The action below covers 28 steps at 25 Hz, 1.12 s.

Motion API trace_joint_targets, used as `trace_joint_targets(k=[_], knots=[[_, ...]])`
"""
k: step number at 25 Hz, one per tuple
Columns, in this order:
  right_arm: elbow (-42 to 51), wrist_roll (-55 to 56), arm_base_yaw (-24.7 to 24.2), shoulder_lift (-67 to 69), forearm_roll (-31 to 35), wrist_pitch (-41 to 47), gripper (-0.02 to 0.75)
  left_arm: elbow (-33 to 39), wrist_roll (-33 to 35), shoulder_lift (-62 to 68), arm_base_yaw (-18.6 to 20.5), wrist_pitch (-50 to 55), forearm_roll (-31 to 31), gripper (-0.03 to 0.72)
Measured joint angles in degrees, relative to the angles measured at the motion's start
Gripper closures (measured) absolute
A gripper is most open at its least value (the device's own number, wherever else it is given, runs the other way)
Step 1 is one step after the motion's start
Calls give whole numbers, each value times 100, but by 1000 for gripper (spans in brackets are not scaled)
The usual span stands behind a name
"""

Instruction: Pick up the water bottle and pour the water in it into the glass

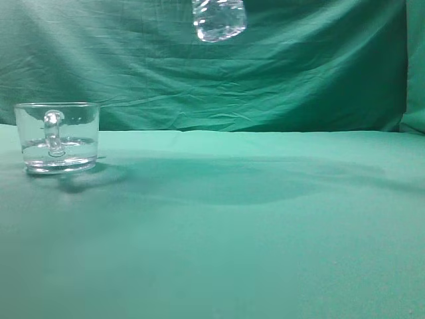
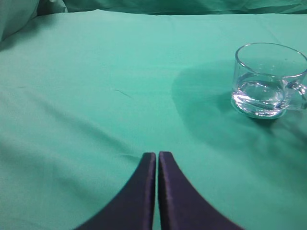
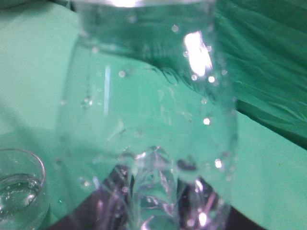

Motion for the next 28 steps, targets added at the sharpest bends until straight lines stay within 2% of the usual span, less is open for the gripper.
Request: trace_joint_targets(k=[8, 14, 17, 21, 28], knots=[[1743, 57, -1624, -564, -94, -2563, 503, 0, 0, 0, 0, 0, 0, 688], [2644, -1264, -2533, -572, -48, -3858, 503, 0, 0, 0, 0, 0, 0, 688], [3014, -1514, -2881, -530, 162, -4341, 503, 0, 0, 0, 0, 0, 0, 688], [3221, -1760, -3152, -169, 274, -4978, 503, 0, 0, 0, 0, 0, 0, 688], [3222, -2601, -3161, 974, 395, -6227, 503, 0, 0, 0, 0, 0, 0, 688]])
